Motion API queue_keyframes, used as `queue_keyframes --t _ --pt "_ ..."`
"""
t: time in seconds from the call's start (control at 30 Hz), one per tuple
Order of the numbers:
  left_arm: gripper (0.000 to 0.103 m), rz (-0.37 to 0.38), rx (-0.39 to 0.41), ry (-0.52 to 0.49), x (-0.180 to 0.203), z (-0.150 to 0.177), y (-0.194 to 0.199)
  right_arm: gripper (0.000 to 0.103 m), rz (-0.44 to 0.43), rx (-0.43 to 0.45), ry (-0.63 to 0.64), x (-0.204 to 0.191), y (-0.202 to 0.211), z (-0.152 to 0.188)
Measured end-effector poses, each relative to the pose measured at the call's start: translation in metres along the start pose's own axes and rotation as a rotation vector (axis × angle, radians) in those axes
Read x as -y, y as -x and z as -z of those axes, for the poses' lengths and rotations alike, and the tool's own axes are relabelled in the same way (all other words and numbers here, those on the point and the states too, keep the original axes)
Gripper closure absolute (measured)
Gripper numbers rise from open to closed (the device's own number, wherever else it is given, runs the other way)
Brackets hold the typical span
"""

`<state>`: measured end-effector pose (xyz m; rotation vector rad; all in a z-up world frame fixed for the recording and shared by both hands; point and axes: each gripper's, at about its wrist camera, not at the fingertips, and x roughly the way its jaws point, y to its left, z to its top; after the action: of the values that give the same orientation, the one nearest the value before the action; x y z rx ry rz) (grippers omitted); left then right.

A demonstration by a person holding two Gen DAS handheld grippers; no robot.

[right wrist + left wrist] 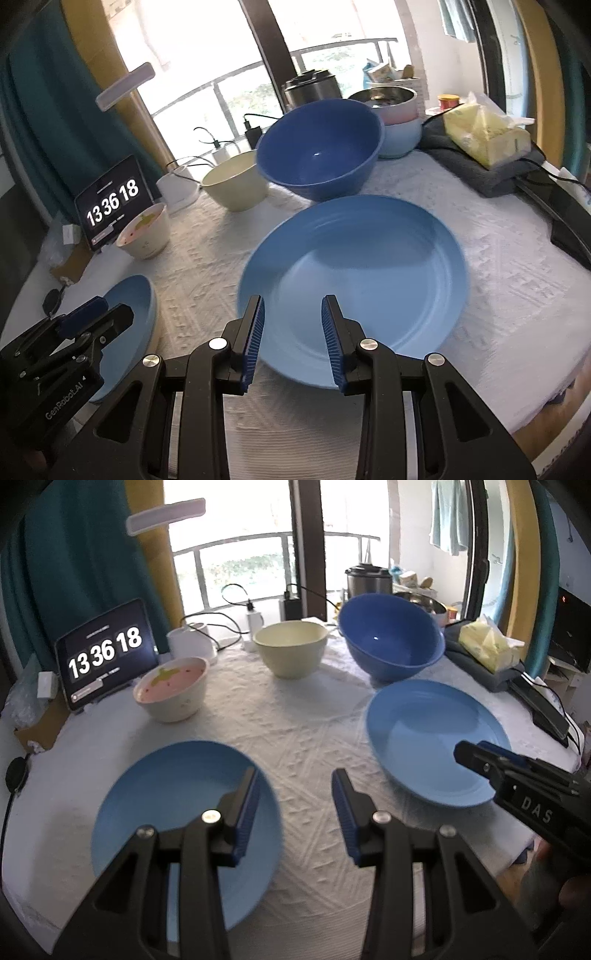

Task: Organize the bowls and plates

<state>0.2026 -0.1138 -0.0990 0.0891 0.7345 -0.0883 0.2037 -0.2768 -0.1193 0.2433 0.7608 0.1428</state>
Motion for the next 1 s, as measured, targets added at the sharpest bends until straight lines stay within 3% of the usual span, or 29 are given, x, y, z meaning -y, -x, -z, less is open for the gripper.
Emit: queue_keyframes --t 1.0 --pt "0.061 0.047 -0.091 -0.066 0.071 -0.022 -0.057 0.069 0.067 0.000 -0.104 0.090 -0.011 -0.023"
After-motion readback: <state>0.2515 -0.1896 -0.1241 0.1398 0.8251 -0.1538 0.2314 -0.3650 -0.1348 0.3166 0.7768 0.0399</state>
